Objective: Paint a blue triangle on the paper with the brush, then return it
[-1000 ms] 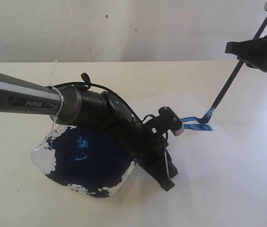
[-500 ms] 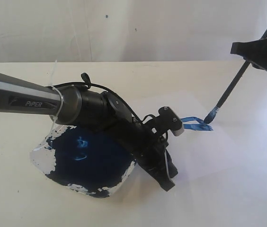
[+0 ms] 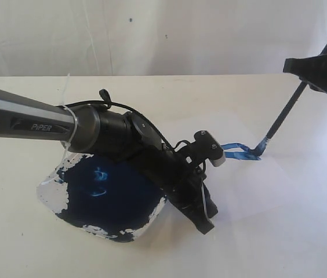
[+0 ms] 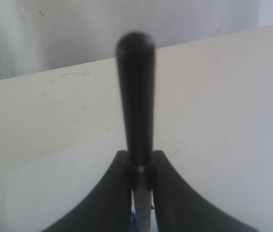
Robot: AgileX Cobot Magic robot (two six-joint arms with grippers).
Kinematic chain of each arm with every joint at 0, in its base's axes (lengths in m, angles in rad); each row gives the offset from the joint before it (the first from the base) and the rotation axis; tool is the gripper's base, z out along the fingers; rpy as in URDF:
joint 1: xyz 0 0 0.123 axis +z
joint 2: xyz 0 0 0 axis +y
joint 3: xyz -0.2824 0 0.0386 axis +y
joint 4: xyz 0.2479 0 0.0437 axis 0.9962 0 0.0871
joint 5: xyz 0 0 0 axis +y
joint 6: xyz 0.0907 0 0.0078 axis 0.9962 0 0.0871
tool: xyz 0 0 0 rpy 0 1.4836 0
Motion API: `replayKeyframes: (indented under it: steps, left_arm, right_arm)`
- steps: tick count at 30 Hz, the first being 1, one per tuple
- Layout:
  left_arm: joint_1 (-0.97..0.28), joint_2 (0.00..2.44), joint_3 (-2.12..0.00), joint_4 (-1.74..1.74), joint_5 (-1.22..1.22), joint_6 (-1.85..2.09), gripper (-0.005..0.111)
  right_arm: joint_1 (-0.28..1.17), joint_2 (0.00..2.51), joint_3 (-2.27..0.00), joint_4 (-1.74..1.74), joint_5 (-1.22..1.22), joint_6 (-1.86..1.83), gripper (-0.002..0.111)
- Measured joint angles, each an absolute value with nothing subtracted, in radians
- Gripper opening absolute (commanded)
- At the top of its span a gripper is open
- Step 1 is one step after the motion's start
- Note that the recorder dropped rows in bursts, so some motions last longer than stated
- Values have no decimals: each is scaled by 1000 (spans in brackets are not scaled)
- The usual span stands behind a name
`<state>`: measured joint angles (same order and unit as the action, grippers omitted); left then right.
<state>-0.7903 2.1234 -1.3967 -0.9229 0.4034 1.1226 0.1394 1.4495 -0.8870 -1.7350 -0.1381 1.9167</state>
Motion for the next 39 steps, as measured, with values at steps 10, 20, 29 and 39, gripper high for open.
replayKeyframes:
  steps: [10,20,29,39]
  left_arm:
    - [-790,2123,-1397,-923,403,1123,0]
    - [-790,2123,-1397,-923,407,1123,0]
    - [-790,2078,-1406,-914,420,1123,0]
    - [-733,1793,-1441,-602,504,874,0]
  right_arm:
    - [139,1414,-885,-1735,-138,1917,0]
    - [139,1379,-845,-1735,-115,1917,0]
    - [139,1288,-845,-1735,-113,1917,0]
    - [139,1136,-845,-1735,-142,1919,0]
